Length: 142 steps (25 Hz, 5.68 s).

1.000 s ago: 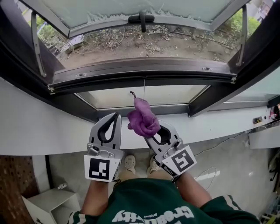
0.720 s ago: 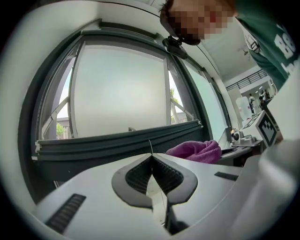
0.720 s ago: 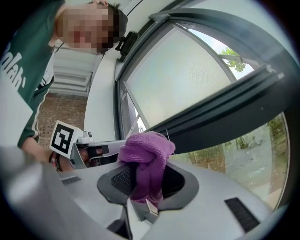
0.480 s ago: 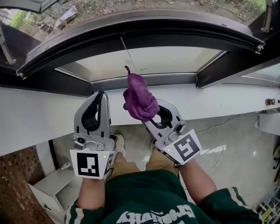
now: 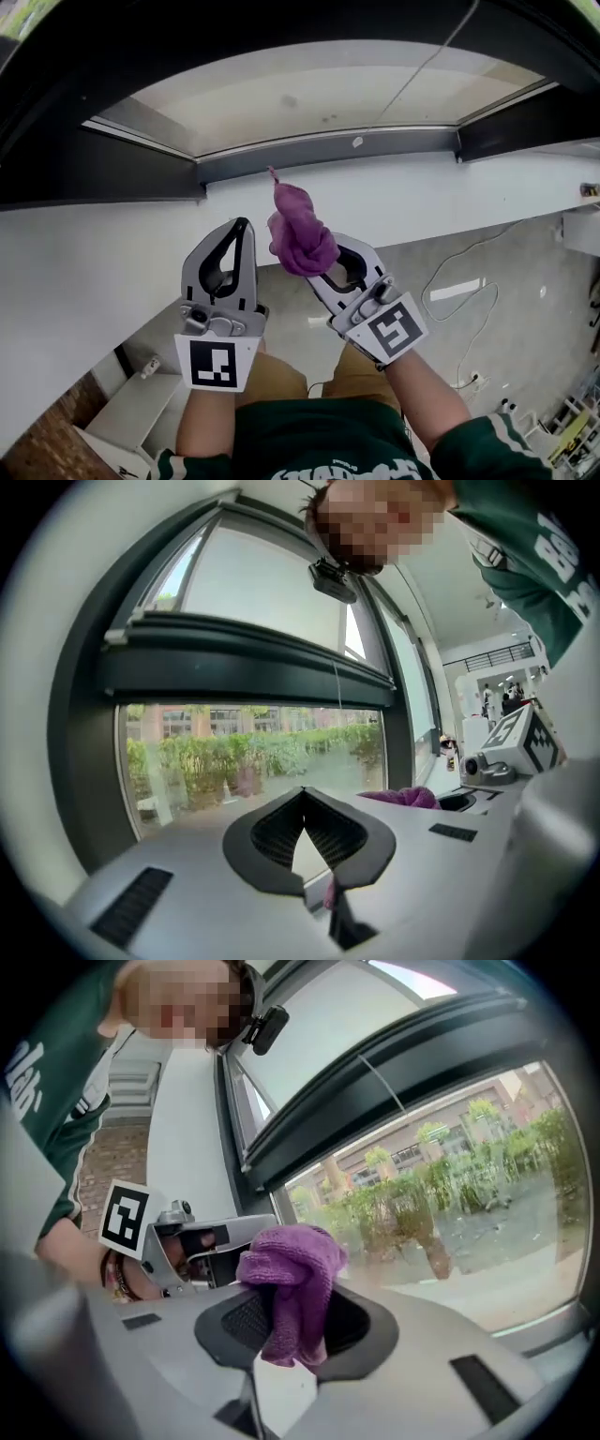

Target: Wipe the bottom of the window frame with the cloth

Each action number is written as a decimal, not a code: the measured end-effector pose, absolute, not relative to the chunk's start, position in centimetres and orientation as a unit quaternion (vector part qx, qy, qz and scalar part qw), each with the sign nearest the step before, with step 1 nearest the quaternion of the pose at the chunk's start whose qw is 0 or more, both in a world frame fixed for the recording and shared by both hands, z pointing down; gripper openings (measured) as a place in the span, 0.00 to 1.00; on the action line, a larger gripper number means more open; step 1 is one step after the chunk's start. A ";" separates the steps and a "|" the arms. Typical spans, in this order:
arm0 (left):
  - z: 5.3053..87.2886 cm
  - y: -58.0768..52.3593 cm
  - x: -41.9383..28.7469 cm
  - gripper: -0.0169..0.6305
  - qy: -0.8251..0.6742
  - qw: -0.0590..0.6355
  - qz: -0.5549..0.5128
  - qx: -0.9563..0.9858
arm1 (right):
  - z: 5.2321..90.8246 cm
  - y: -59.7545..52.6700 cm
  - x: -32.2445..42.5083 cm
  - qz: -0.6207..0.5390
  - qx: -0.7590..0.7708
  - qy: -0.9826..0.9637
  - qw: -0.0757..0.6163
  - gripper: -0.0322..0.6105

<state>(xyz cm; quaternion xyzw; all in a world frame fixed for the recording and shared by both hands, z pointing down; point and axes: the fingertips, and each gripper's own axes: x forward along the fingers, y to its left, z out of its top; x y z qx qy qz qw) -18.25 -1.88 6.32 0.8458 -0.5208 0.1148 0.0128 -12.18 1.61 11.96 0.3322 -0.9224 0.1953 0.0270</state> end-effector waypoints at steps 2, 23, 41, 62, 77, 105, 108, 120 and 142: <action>9.4 -1.7 -20.2 0.04 -0.515 0.030 0.122 0.848 | 14.7 2.2 -14.5 0.209 0.336 -0.918 0.033 0.24; 28.5 -3.0 -35.1 0.04 -0.597 0.102 0.088 0.791 | 37.6 -1.6 -31.8 0.245 0.278 -0.922 0.116 0.24; 36.5 -2.9 -38.4 0.04 -0.634 0.115 0.106 0.758 | 46.2 -4.4 -36.5 0.231 0.263 -0.922 0.164 0.24; 37.9 -3.0 -38.8 0.04 -0.634 0.139 0.101 0.754 | 50.2 -3.0 -36.8 0.260 0.235 -0.907 0.234 0.23; 37.5 -4.3 -32.9 0.04 -0.615 0.140 0.098 0.770 | 50.6 -4.9 -28.7 0.254 0.274 -0.892 0.254 0.23; 38.4 -7.6 -18.8 0.04 -0.533 0.125 0.139 0.825 | 50.9 -8.0 -15.2 0.281 0.356 -0.864 0.218 0.23; 38.5 -7.7 -17.6 0.04 -0.527 0.124 0.142 0.829 | 50.8 -8.0 -13.9 0.280 0.362 -0.863 0.216 0.23; 39.3 -7.9 -12.5 0.04 -0.501 0.137 0.149 0.841 | 50.8 -8.5 -8.5 0.288 0.394 -0.849 0.203 0.23; 40.7 -8.7 -0.9 0.04 -0.439 0.147 0.164 0.871 | 51.2 -9.4 2.7 0.311 0.444 -0.819 0.188 0.23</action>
